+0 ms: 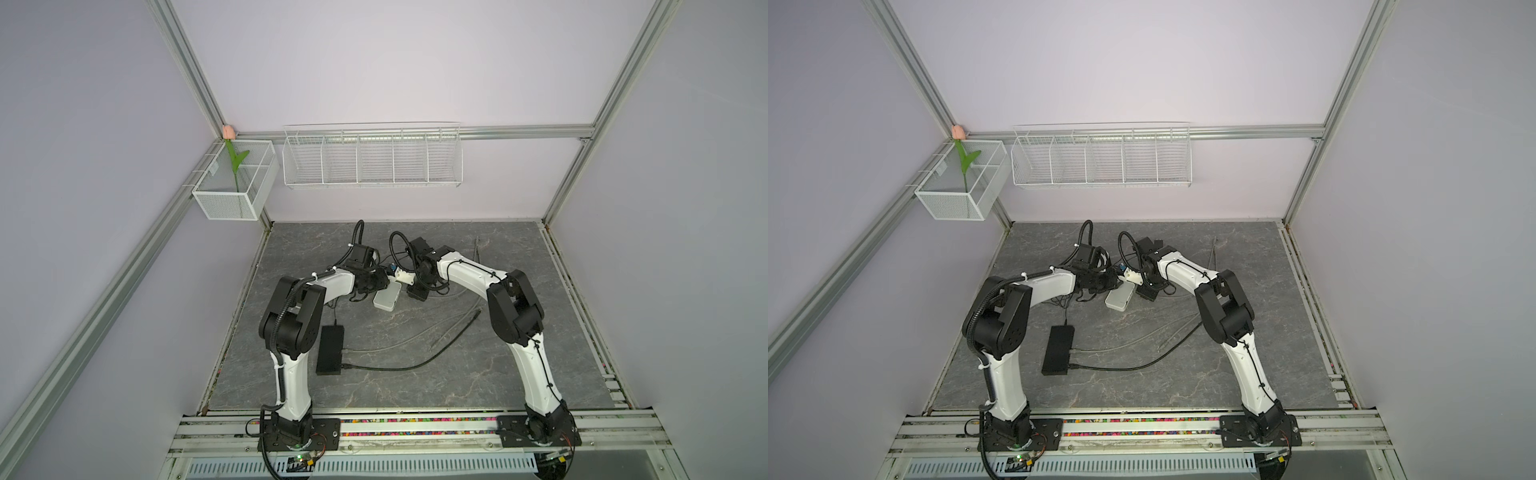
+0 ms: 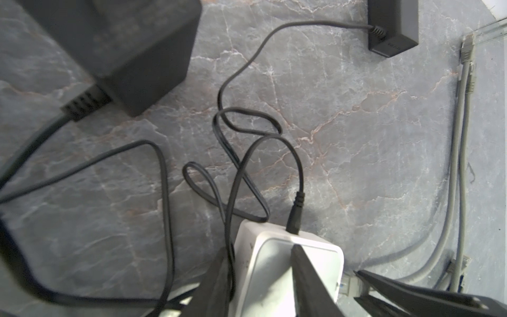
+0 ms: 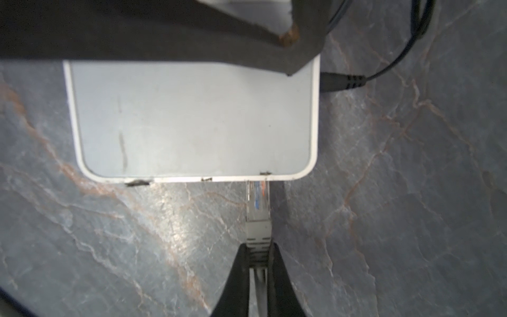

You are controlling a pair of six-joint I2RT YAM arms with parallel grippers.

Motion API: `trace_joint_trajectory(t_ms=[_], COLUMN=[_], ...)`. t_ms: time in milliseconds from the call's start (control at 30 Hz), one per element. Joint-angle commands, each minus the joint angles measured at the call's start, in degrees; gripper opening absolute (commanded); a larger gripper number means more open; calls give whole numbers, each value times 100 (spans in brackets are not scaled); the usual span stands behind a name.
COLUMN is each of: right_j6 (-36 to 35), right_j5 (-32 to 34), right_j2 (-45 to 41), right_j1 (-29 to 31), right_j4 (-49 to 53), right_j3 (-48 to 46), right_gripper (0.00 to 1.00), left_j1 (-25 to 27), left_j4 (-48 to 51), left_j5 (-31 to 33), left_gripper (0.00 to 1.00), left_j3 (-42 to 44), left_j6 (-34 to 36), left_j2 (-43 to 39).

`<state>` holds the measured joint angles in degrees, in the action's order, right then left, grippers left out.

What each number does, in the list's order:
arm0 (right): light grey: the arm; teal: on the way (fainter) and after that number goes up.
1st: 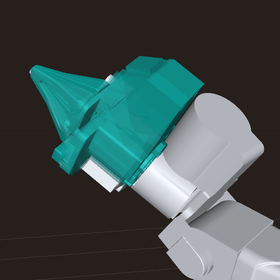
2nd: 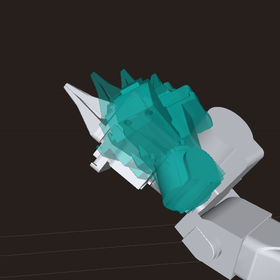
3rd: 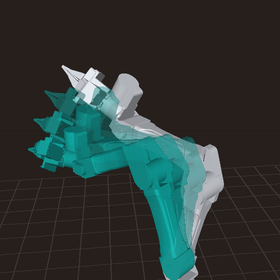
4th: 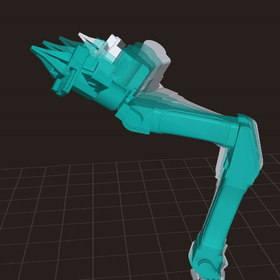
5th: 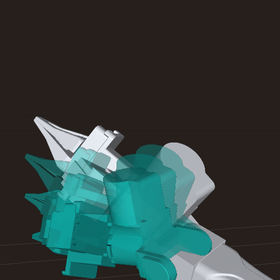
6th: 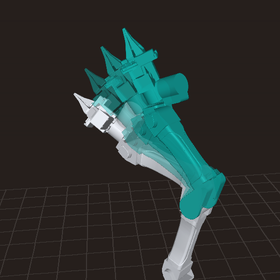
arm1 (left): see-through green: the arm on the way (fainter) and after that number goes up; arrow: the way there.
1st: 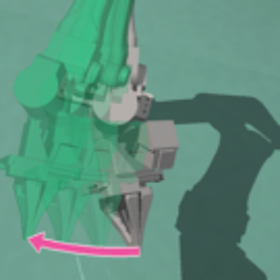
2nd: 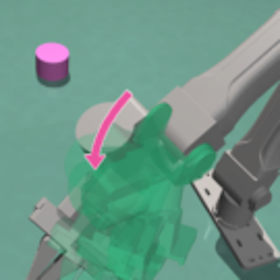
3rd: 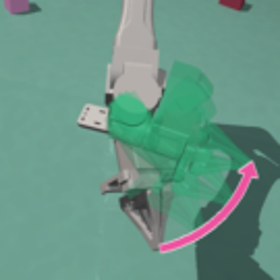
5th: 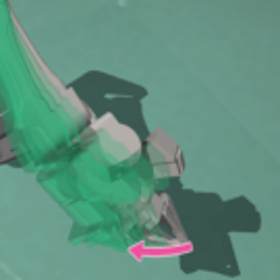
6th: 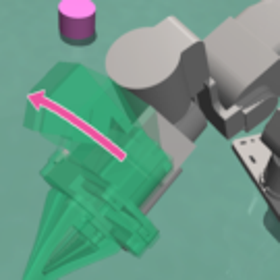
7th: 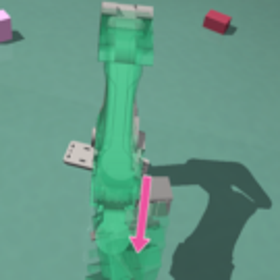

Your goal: Insert the plug into the switch port

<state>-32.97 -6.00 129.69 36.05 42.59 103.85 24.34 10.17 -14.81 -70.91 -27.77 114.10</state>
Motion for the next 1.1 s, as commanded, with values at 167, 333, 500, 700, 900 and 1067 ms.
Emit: trace_joint_trajectory(t_ms=[167, 333, 500, 700, 900, 1067], right_j6=[27, 45, 45, 63, 53, 58], right_j5=[-206, -199, -168, -134, -114, 15], right_j2=[-306, -344, -396, -459, -341, -229], right_j1=[53, 59, 56, 60, 51, 52], right_j4=[-98, -131, -166, -227, -241, -233], right_j3=[-115, -205, -260, -304, -280, -227], right_gripper=[6, 6, 7, 7, 6, 6], left_j1=[93, 75, 78, 69, 64, 65], left_j4=[492, 461, 465, 475, 463, 497], left_j5=[4, 31, 38, 64, 26, 38], left_gripper=[34, 35, 34, 34, 34, 34], left_j3=[157, 183, 183, 209, 210, 210], left_j6=[104, 74, 61, 66, 51, 76], left_j2=[232, 242, 221, 209, 191, 175])
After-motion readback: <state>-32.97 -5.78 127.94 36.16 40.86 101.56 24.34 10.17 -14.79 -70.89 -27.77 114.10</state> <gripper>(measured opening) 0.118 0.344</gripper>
